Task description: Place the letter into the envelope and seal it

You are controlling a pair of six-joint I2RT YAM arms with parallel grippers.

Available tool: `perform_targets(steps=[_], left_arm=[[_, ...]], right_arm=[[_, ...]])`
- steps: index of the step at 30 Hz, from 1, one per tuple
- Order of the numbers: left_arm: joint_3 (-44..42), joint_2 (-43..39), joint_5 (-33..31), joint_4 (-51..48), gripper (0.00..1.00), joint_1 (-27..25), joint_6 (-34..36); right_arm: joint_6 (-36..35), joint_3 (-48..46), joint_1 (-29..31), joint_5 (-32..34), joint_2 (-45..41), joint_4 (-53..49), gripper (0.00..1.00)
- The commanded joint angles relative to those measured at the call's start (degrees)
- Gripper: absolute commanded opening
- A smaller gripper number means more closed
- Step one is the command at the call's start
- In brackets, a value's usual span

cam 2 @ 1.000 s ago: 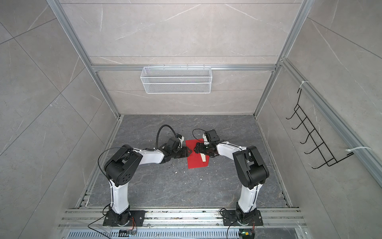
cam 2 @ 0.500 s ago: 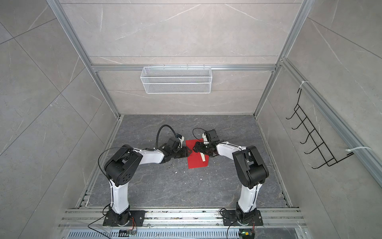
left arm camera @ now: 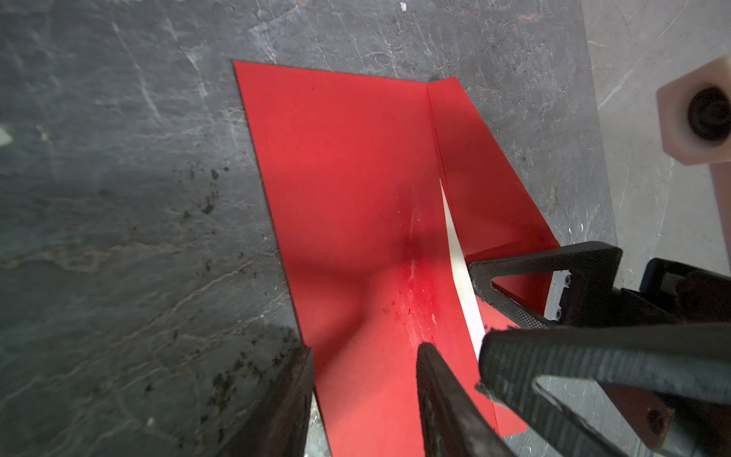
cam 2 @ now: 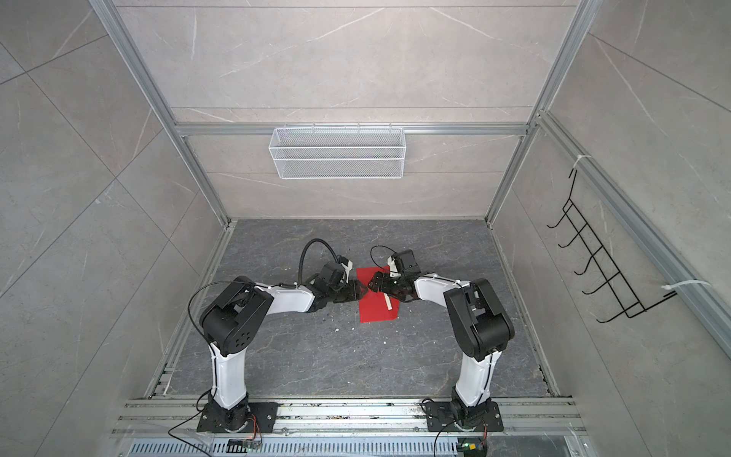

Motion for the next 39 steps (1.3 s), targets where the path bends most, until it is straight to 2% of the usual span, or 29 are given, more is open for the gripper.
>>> perform_targets(steps=[1,14,22,27,39], left_arm=[[0.8,1.5,1.0,-0.9,0.46,0.1,-0.5],[1.0,1.4,1.0,-0.8,0.46,0.1,-0.9],[0.6,-0.1,0.1,-1.5,0.46,0.1,0.2],[0.5,-1.2,0.1,-1.7,0.46,0.1,0.2],[-2.3,-6.2,-0.1,-2.6,0.46,0.1,0.1]], right_arm=[[2.0,-1.0,0.4,-1.2,1.6,0.9,0.87],[4.1,-0.8,1.4,-0.8,2.2,1.5,0.86],[-2.9,4.7,1.4,8.4,-2.6,-10.8,0.88],[-4.9,6.4,1.4,10.4,-5.0,-14.8,0.90],[-3.5,2.6,1.8,6.8,-6.7,-14.1,0.89]])
